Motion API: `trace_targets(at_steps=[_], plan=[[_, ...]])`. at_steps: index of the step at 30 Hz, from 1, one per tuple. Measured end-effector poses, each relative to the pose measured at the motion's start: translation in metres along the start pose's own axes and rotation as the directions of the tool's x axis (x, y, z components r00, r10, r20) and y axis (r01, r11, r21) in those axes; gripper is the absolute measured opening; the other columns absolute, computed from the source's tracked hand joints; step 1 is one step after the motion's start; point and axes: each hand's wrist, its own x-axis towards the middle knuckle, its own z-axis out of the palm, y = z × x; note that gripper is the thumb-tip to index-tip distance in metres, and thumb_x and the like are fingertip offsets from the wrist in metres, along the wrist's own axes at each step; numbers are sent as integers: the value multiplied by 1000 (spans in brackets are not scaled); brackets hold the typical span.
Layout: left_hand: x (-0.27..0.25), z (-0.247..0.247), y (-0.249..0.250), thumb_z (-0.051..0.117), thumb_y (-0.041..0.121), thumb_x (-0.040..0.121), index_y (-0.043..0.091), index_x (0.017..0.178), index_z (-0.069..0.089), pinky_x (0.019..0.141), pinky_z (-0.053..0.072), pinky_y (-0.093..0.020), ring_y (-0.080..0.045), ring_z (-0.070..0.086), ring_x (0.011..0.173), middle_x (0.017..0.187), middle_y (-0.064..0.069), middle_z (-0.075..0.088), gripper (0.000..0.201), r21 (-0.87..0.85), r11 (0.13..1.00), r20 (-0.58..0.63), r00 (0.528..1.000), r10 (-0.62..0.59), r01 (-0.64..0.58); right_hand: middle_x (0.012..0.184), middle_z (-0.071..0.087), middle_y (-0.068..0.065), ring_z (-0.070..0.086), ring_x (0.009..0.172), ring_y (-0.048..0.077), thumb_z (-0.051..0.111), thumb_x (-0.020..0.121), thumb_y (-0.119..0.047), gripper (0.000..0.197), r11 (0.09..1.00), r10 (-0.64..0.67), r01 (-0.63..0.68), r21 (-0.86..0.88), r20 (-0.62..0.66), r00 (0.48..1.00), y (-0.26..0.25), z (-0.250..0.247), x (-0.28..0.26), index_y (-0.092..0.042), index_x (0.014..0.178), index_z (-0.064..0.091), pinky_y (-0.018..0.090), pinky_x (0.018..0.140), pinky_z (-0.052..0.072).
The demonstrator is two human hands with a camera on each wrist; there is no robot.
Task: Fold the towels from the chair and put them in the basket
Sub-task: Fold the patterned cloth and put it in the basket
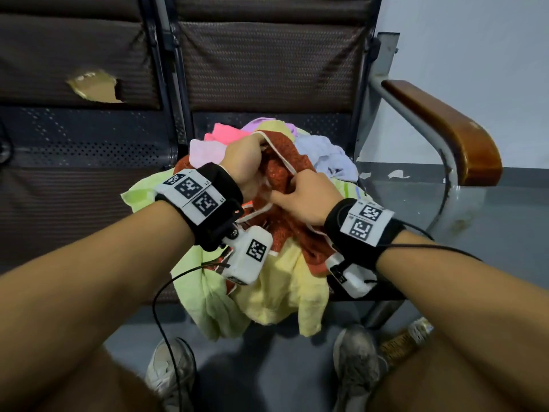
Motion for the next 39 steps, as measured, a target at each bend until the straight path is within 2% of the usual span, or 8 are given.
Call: trace_targets(at_steps=[3,8,12,17,21,29,35,39], plan=[[9,-10,6,60,12,90,8,83,67,68,56,-35,-23,63,66,74,-8,65,11,141,987,-157,983,93,-71,58,48,-1,60,73,30,57,88,-28,34,999,38,-36,21,-131,991,7,-12,13,-16,58,49,30,61,35],[22,-38,12,45,17,99,6,95,69,43,51,-22,-21,71,52,61,-11,72,27,238,971,-305,946,111,-38,94,68,-1,64,93,24,46,82,-35,29,991,-18,68,116,-392,920,25,-44,23,-29,98,69,33,82,50],[28,-45,14,36,-5,92,-1,120,58,63,61,-36,-31,74,82,97,-21,70,35,191,959,-349,898,267,-211,88,65,-3,62,90,25,61,81,-39,22,982,-73,38,-184,-189,979,39,-40,21,-30,96,72,29,71,44],[32,-57,17,36,-6,92,2,109,71,52,53,-22,-16,69,61,85,-15,70,39,272,904,-395,818,417,-330,76,61,5,62,82,30,59,88,-30,18,957,70,-53,-284,51,996,54,-45,19,-16,84,68,28,65,37],[34,-67,12,55,-5,91,8,91,74,55,54,-19,-12,70,59,81,-11,71,23,259,920,-412,827,382,-296,78,65,3,60,82,27,45,96,-23,26,999,21,-11,39,-254,967,59,-55,21,-17,90,70,29,70,37],[40,-77,13,32,-5,90,8,104,70,41,48,-20,-9,58,39,72,-7,62,42,245,955,-494,825,273,-169,80,60,-4,55,79,17,65,91,-21,15,950,-124,142,-278,83,989,73,-49,14,-19,100,76,22,70,32],[32,-74,27,45,3,93,12,104,76,33,26,-16,-9,35,28,59,-8,52,34,446,868,-341,854,392,-219,57,48,0,49,67,28,51,97,-38,40,987,-34,-33,-157,-410,911,58,-75,21,-20,61,54,32,63,32],[21,-63,64,42,0,96,5,108,71,41,42,-16,-6,50,40,63,-4,62,32,248,932,-268,906,327,-263,71,60,-4,55,66,14,49,97,-20,20,998,1,11,57,-214,977,48,-100,22,-21,90,68,27,67,39]])
